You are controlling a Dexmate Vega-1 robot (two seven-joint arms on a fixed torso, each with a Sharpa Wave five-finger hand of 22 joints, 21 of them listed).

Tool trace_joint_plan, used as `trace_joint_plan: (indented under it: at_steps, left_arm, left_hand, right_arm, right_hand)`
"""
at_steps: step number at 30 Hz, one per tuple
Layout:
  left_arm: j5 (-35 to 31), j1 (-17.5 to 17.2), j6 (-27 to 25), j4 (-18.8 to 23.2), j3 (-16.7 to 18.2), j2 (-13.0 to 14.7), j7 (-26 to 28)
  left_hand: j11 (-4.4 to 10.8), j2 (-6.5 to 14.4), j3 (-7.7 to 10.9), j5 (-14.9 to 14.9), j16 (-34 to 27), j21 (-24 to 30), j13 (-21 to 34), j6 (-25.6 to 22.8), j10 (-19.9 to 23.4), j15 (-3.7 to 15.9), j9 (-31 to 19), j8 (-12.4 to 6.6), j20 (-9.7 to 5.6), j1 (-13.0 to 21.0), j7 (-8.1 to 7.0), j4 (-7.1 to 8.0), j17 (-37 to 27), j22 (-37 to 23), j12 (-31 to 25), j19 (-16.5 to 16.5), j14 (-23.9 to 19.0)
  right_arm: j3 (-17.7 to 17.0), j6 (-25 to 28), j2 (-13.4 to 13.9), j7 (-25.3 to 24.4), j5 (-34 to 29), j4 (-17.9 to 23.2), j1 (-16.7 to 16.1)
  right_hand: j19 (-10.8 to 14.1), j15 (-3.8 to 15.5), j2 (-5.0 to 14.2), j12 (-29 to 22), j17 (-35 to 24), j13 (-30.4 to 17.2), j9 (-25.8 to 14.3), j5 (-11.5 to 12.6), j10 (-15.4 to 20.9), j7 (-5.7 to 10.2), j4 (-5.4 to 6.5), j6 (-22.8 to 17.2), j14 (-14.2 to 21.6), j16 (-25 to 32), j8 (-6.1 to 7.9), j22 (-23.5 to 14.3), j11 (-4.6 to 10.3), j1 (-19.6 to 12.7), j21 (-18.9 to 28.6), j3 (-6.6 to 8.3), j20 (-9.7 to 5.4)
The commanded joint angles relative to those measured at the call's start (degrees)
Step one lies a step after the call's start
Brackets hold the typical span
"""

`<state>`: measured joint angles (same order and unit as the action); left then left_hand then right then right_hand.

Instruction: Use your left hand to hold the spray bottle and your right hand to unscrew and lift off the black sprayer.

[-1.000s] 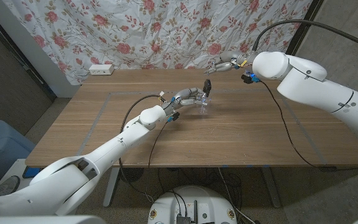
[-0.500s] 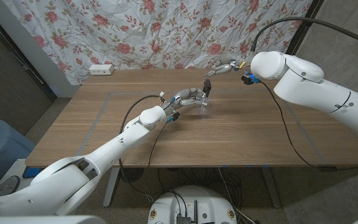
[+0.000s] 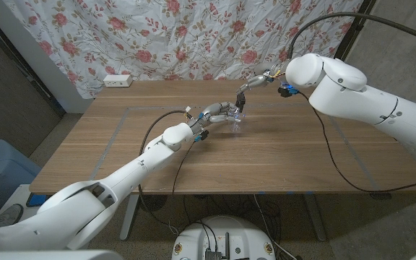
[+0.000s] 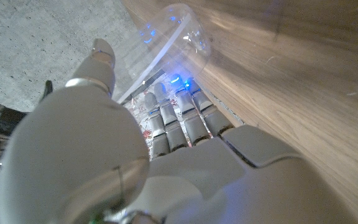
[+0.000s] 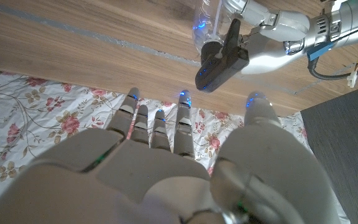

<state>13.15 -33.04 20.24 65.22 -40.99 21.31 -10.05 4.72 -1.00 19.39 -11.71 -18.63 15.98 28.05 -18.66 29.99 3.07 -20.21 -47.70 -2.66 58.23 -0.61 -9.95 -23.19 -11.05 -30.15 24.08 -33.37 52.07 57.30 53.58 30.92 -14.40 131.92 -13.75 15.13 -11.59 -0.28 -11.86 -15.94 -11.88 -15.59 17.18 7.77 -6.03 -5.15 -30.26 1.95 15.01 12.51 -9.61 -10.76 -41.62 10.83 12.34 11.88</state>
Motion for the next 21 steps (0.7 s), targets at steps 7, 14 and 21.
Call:
trace_joint_plan:
  at_steps: [7, 14, 21]
  left_arm:
    - [0.0, 0.7, 0.4, -1.4, -0.3, -0.6, -0.5]
    - [0.0, 0.8, 0.4, -1.7, -0.3, -0.8, -0.5]
    - [0.0, 0.8, 0.3, -1.6, -0.3, -0.9, -0.2]
  left_hand:
    - [5.85, 6.7, 0.14, -0.2, 0.3, 0.4, 9.2, -2.8, 6.7, 7.96, -0.3, -10.99, 0.0, 1.5, -2.47, 0.24, -0.1, -0.2, -0.1, 0.5, -0.6]
    - [5.67, 6.8, 0.14, -0.3, 0.4, 0.4, 9.3, -2.8, 6.6, 7.91, -0.2, -11.21, 0.07, 1.5, -2.41, 0.2, -0.2, -0.2, 0.1, 0.4, -0.6]
    - [5.69, 6.8, 0.09, -0.2, 0.5, 0.4, 9.4, -2.8, 6.6, 7.87, -0.1, -11.42, 0.08, 1.5, -2.37, 0.19, -0.3, -0.2, 0.1, 0.4, -0.6]
  right_arm:
    - [7.0, 4.6, -2.4, 2.1, -0.7, -2.2, 5.8]
    - [8.9, 4.9, -2.7, 2.0, -0.8, -3.0, 7.2]
    - [9.2, 5.3, -2.6, 1.2, -0.2, -3.4, 7.2]
  right_hand:
    - [0.1, -0.17, 1.05, -0.1, 0.0, -0.1, -0.5, 0.3, 0.0, -0.05, -0.48, 0.0, -0.1, -0.5, 0.32, -0.2, -0.52, -0.6, 0.0, 0.68, 0.25]
    - [0.2, 0.26, 1.8, -0.2, 0.1, -0.2, -0.7, 0.4, -0.1, 0.23, -1.37, 0.1, -0.2, -0.6, 0.45, -0.2, -0.13, -1.7, 0.0, 1.43, 0.18]
    - [0.5, 0.91, 2.29, -0.2, 0.3, -0.2, -0.9, 0.6, -0.1, 0.79, -2.82, -0.2, -0.2, -0.8, 0.8, -0.2, 0.44, -3.6, 0.1, 2.41, 0.06]
